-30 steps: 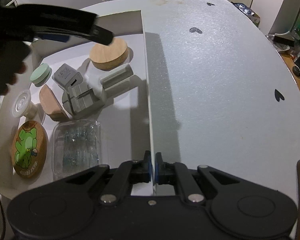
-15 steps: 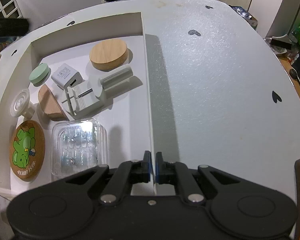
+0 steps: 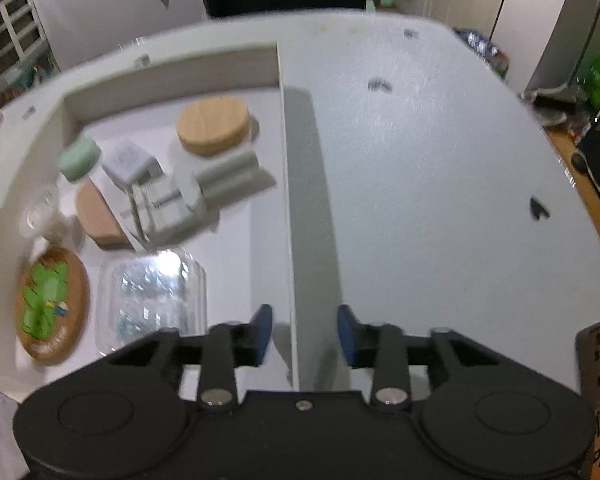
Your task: Organize rigid objects
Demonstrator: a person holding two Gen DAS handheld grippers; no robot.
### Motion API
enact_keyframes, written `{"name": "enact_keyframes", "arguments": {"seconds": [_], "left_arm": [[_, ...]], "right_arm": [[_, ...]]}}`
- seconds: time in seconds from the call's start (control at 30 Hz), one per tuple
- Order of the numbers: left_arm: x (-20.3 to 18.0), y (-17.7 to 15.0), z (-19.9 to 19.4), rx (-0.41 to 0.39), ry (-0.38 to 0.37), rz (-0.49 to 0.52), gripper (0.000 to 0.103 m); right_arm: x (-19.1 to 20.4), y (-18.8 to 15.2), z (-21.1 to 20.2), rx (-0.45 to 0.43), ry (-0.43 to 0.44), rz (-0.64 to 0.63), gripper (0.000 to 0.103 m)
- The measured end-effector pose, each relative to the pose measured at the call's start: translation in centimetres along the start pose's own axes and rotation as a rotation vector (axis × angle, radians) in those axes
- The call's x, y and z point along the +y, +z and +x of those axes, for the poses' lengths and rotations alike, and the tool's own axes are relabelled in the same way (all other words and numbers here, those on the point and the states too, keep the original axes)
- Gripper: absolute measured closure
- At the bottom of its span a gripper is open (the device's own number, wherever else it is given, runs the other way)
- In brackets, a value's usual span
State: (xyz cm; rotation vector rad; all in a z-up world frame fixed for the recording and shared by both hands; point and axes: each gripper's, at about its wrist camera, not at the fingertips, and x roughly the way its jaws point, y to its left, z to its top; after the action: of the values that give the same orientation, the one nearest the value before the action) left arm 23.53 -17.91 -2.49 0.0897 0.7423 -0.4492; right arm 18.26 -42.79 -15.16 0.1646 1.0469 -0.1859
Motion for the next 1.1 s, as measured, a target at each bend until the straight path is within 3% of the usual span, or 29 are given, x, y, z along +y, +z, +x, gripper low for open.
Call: {"name": "enact_keyframes", "arguments": {"seconds": [0.27,0.5,0.87,1.1], "left_arm": [[-1.4,-2.9,-3.9,-0.029,0.055,-0.055,0.0],[-2.9,-5.9,-7.2,-0.073,0.119,-0.072,0.0],[-4.6,-10.5,-10.9,-0.114,0.194,-0.074,0.0],[-4.2,-12.6,-12.9,-0.136,0.234,-0.112,0.0]], "right_arm": [[-0.1,-0.8,-7.2,-0.169,0.031,-0.021,0.047],[-0.9,-3.2,-13.0,-0.303,0.038,-0.015,0.024],[-0.5,-7.7,-17.7,-0.441,0.007,-0.07,0.006],[0.4,-9.5,-19.2,-0.493,0.017,-0.094,0.001]]}}
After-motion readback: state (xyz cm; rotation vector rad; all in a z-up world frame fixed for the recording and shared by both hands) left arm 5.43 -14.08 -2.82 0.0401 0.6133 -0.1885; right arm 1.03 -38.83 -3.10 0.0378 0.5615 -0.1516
